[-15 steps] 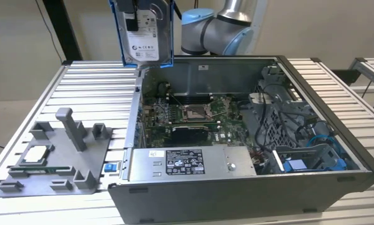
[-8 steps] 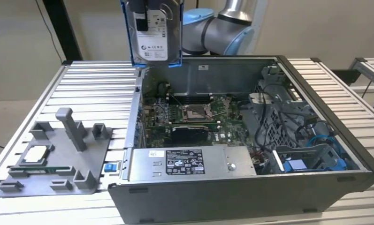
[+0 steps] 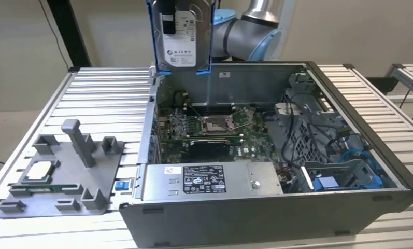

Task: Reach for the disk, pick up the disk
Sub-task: 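Pick up the disk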

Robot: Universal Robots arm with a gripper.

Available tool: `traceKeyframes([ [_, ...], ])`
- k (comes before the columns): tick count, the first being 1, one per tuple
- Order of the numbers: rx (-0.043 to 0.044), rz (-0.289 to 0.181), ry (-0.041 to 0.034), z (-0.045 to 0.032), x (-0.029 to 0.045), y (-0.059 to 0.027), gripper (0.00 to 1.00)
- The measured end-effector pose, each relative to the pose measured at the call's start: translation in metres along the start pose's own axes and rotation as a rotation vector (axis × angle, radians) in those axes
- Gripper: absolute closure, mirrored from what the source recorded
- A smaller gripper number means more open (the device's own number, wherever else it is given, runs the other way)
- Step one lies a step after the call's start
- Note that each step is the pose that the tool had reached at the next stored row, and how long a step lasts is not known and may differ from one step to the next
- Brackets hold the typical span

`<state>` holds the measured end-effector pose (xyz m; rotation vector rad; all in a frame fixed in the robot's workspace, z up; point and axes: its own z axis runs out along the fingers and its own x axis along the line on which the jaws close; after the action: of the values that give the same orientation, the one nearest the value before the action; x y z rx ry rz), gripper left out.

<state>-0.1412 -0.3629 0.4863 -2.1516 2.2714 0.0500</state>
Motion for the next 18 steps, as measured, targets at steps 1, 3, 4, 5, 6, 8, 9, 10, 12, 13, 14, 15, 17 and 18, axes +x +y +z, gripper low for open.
traceKeyframes([
  [1,0.0000,0.000,0.0001,0.0000,-0.0001,-0.0025,1.00],
  [3,0.0000,0.000,0.0001,-0.0001,-0.0004,-0.0076,1.00],
  [4,0.0000,0.000,0.0001,-0.0001,-0.0005,-0.0100,1.00],
  [5,0.0000,0.000,0.0001,-0.0002,-0.0007,-0.0126,1.00],
  [6,0.0000,0.000,0.0001,-0.0002,-0.0008,-0.0151,1.00],
  [8,0.0000,0.000,0.0000,-0.0003,-0.0011,-0.0200,1.00],
  [9,0.0000,0.000,0.0001,-0.0003,-0.0012,-0.0223,1.00],
  [10,0.0000,0.000,0.0000,-0.0003,-0.0014,-0.0248,1.00],
  [12,0.0000,0.000,0.0000,-0.0004,-0.0016,-0.0296,1.00],
  [13,0.0000,0.000,0.0000,-0.0004,-0.0017,-0.0319,1.00],
  [14,0.0001,0.000,0.0000,-0.0004,-0.0019,-0.0344,1.00],
  [15,0.0000,0.000,0.0000,-0.0004,-0.0020,-0.0368,1.00],
  [17,0.0000,0.000,0.0001,-0.0005,-0.0023,-0.0413,1.00],
  [18,0.0000,0.000,0.0001,-0.0006,-0.0024,-0.0434,1.00],
])
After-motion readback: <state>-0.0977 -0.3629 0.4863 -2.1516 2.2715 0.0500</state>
